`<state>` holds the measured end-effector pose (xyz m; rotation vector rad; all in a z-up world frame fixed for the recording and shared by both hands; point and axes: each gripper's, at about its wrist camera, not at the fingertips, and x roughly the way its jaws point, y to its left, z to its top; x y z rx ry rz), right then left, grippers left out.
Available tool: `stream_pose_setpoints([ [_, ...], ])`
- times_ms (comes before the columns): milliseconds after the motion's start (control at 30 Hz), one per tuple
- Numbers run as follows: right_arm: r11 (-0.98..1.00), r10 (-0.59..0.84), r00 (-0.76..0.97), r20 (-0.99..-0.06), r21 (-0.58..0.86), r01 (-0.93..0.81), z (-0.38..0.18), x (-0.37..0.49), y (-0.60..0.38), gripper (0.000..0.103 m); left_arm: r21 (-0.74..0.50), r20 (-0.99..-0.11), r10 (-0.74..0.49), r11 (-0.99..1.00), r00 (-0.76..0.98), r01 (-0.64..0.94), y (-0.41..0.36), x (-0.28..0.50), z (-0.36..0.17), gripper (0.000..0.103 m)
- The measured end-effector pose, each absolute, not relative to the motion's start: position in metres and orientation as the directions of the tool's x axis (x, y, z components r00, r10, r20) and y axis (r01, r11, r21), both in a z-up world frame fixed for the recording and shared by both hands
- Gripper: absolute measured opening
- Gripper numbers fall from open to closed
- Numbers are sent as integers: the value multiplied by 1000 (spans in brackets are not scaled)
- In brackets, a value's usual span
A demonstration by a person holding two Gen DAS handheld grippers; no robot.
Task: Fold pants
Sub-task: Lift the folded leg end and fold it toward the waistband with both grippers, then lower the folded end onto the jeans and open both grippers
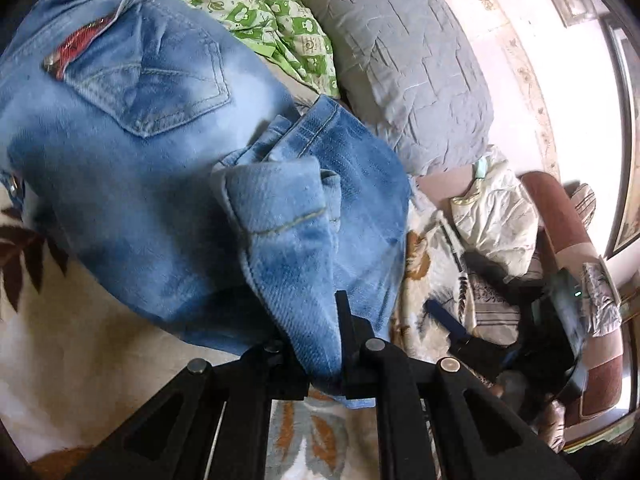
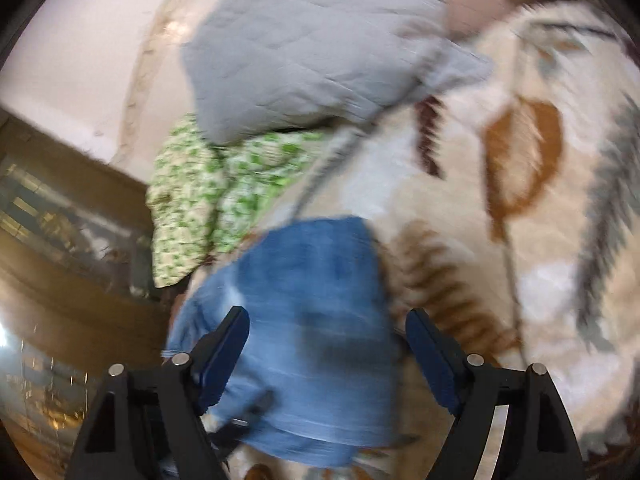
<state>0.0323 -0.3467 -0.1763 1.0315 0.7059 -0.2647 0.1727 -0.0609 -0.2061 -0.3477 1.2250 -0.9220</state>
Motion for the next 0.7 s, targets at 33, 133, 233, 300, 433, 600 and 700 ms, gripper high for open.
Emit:
stream_pose_setpoints([
  [33, 488, 127, 736, -665, 688, 537, -186, 29, -347, 82, -668, -665, -747, 607, 22, 431, -64, 173, -210, 12],
  [133, 464, 156, 701, -696, 678, 570, -208, 29, -345, 76, -654, -681, -732, 619, 17, 435, -63, 173, -220, 15],
  [233, 475, 198, 681, -705, 677, 562, -222, 33, -336, 68, -634, -696, -718, 630, 24, 449, -60, 173, -220, 26],
  [300, 489, 195, 669, -717, 662, 568, -226, 34, -329, 68, -600, -720, -693, 646, 32, 472, -63, 174, -215, 41],
  [433, 488, 231, 658, -717, 670, 559, -237, 34, -323, 66, -535, -772, -635, 657, 8, 532, -75, 188, -203, 50],
  [600, 452, 251, 674, -695, 700, 553, -240, 34, -325, 65, -549, -783, -618, 632, -72, 547, -79, 200, -215, 48],
  [700, 472, 256, 664, -702, 690, 548, -237, 42, -317, 53, -537, -793, -608, 657, -50, 529, -79, 198, -216, 31],
])
